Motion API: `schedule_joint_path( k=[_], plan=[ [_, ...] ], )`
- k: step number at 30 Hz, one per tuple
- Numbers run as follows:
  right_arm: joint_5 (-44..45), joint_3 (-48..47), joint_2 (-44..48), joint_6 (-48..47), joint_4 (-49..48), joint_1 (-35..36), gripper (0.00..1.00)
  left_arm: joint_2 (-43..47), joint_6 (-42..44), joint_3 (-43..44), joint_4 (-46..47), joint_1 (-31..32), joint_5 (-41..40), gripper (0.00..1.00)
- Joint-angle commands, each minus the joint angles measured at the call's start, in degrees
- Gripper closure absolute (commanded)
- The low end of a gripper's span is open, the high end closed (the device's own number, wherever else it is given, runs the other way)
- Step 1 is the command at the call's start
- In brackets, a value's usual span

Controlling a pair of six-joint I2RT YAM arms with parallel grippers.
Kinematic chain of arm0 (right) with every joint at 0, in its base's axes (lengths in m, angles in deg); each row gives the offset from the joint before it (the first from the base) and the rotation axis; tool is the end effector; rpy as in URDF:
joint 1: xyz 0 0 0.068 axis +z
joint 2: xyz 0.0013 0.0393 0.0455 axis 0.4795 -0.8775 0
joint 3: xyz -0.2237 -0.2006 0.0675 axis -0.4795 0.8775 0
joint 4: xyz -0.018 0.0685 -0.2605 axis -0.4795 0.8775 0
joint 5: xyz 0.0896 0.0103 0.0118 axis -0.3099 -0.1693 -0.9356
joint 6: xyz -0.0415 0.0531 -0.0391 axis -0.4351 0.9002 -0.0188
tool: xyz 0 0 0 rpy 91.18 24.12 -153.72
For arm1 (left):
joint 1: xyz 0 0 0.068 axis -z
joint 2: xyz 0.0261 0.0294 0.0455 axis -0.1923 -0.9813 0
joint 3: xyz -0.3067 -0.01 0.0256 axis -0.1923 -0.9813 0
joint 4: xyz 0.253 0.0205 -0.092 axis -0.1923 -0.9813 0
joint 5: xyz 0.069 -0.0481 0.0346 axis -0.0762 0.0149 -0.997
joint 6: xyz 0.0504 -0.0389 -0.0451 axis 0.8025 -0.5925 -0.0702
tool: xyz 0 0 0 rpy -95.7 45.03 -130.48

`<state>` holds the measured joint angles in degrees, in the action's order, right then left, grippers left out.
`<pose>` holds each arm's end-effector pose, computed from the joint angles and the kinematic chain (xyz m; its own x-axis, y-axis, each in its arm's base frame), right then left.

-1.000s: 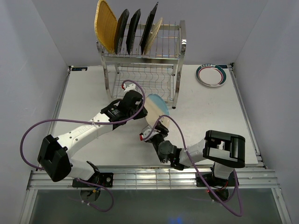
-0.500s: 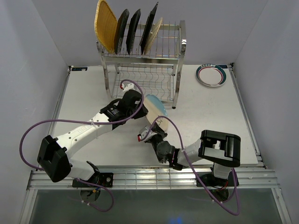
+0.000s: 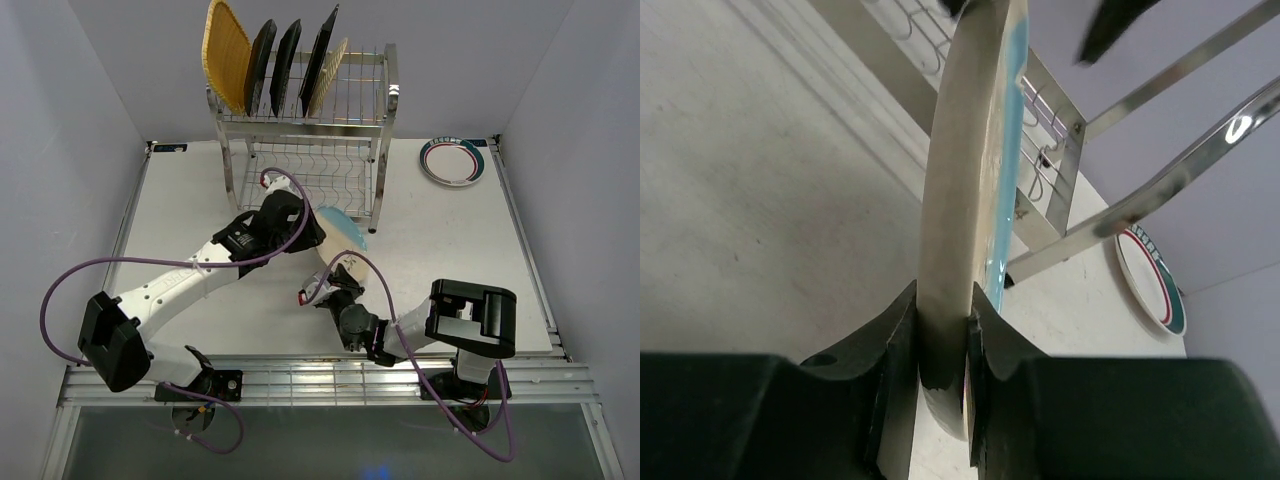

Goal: Load the plates into the dish rack
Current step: Insert the plate into the dish rack.

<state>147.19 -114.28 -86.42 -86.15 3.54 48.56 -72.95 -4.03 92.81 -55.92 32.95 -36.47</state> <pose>0.1257 0.2922 0.1942 0.2020 -0.5786 -0.7902 -0.2117 0.7619 -0.6121 0.2417 -0.2158 0.3128 -0.7397 -0.2820 -0.6110 0.0518 0.8814 -0.4696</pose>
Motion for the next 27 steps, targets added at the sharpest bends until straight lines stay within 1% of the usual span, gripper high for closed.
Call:
schedule_joint_path(
  k=[1, 2, 3, 7, 8, 9, 10, 12, 13, 14, 17, 20, 22, 23, 24, 25, 27],
  plan=[
    [3.65, 1.53, 2.38, -2.67, -26.62, -0.31, 0.92, 4.98, 2.13, 3.71, 6.15, 0.35, 1.42, 0.4],
    [3.65, 1.71, 2.82, -2.67, -26.62, -0.22, 0.92, 5.16, 2.31, 3.54, 6.59, 0.35, 1.6, 0.36],
    [3.73, 2.14, 3.26, -2.58, -26.62, -0.3, 0.92, 5.16, 2.57, 3.53, 6.68, 0.35, 1.6, 0.29],
    [3.91, 4.34, 7.99, -1.62, -25.84, -0.22, 0.92, 6.29, 3.71, 2.57, 8.08, 0.27, 1.25, 0.18],
    [3.74, 4.78, 9.31, -0.83, -24.53, -0.13, 0.92, 6.65, 3.98, 2.13, 9.22, 0.35, 1.16, 0.17],
    [3.39, 5.13, 10.72, 1.96, -22.51, -0.22, 0.92, 7.0, 4.07, 1.17, 9.84, 0.35, 1.16, 0.15],
    [2.86, 5.83, 14.13, 3.82, -17.36, -0.22, 0.92, 7.35, 4.42, 0.64, 10.46, 0.35, 1.16, 0.14],
    [0.84, 6.63, 17.57, 8.73, -12.67, -0.22, 0.92, 8.23, 4.77, -0.07, 11.6, 0.35, 0.81, 0.14],
    [0.31, 7.07, 20.98, 10.06, -10.82, -0.22, 0.92, 8.5, 5.21, -0.24, 11.87, 0.35, 0.63, 0.13],
    [-0.56, 7.59, 22.67, 11.3, -6.97, -0.22, 0.92, 8.76, 5.47, -0.33, 12.39, 0.35, 0.46, 0.13],
    [-1.45, 7.77, 28.39, 14.03, -0.46, -0.22, 0.92, 9.55, 6.52, -0.86, 13.36, 0.35, -0.59, 0.13],
    [-2.06, 7.51, 33.48, 16.3, 4.12, -0.22, 0.92, 10.08, 7.32, -1.65, 14.5, 0.35, -2.79, 0.13],
    [-2.41, 6.37, 37.77, 18.33, 10.44, -0.22, 0.92, 10.52, 8.72, -2.35, 15.9, 0.35, -3.23, 0.13],
    [-3.11, 5.85, 39.28, 20.86, 13.08, -0.22, 0.92, 10.61, 9.25, -3.14, 17.13, 0.35, -3.67, 0.13],
    [-3.47, 4.19, 40.69, 22.37, 19.37, -0.22, 0.92, 10.69, 9.95, -3.58, 17.75, 0.35, -4.02, 0.13],
    [-3.65, 3.3, 43.4, 23.95, 22.22, -0.22, 0.92, 11.13, 10.74, -3.93, 18.63, 0.27, -4.11, 0.13],
    [-4.96, 1.63, 45.79, 26.93, 26.79, -0.22, 0.92, 11.4, 12.41, -5.07, 20.74, 0.35, -5.07, 0.12]
  ],
)
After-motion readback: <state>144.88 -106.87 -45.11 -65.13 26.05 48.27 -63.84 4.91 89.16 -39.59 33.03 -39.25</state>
